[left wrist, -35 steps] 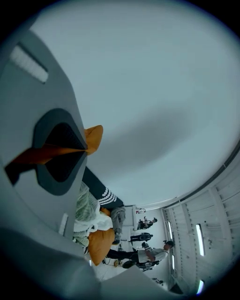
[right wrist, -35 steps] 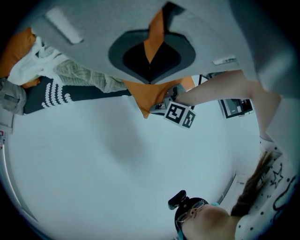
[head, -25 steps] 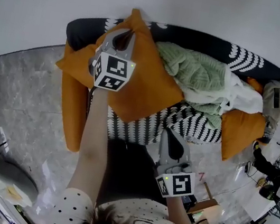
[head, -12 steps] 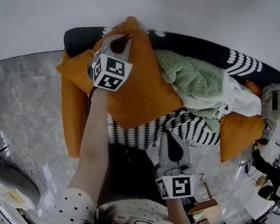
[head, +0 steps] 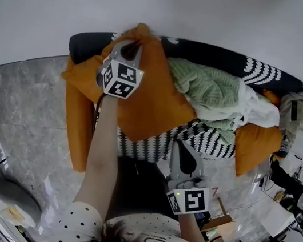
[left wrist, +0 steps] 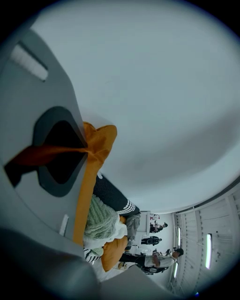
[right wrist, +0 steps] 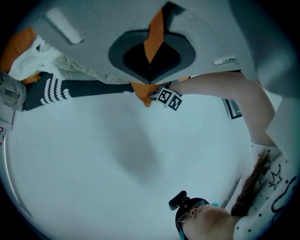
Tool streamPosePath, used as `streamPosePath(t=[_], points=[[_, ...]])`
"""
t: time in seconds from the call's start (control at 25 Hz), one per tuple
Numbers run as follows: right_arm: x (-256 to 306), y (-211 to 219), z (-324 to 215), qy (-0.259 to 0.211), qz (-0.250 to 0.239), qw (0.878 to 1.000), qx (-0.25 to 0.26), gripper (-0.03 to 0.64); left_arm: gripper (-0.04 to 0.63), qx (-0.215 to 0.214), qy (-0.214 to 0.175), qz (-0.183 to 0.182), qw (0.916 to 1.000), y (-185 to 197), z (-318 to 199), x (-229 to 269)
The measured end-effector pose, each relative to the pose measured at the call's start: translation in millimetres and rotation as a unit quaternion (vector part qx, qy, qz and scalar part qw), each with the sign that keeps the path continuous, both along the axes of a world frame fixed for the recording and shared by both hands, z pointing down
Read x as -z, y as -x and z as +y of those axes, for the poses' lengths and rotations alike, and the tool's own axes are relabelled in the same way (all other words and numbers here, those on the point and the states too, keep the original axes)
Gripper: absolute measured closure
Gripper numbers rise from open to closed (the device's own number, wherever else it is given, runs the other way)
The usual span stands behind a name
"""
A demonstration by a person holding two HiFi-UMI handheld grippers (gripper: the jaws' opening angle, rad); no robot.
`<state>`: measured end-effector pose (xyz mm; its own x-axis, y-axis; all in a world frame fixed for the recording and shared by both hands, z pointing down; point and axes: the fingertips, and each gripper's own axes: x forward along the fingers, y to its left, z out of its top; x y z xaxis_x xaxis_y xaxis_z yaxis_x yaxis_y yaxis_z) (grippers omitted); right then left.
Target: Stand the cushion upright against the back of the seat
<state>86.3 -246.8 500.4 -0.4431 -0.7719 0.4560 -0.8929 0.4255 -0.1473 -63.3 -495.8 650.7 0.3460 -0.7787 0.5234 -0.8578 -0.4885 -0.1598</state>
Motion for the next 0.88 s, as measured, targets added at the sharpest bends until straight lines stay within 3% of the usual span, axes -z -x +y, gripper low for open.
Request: streamPosePath(t=[0.68,0.88], points=[[47.3,-1.2,10.0,-0.045,-0.002,0.999,0.007,0.618,0.557,-0.017,0.037,-0.010,0.9991,-3.4,1.2,-4.8],[62.1,-9.2,14.4,-0.059,-0.001,0.998,0.001,0.618,0.461,0.004,0.003,0.032,0.9995,4.2,10.5,29.7]])
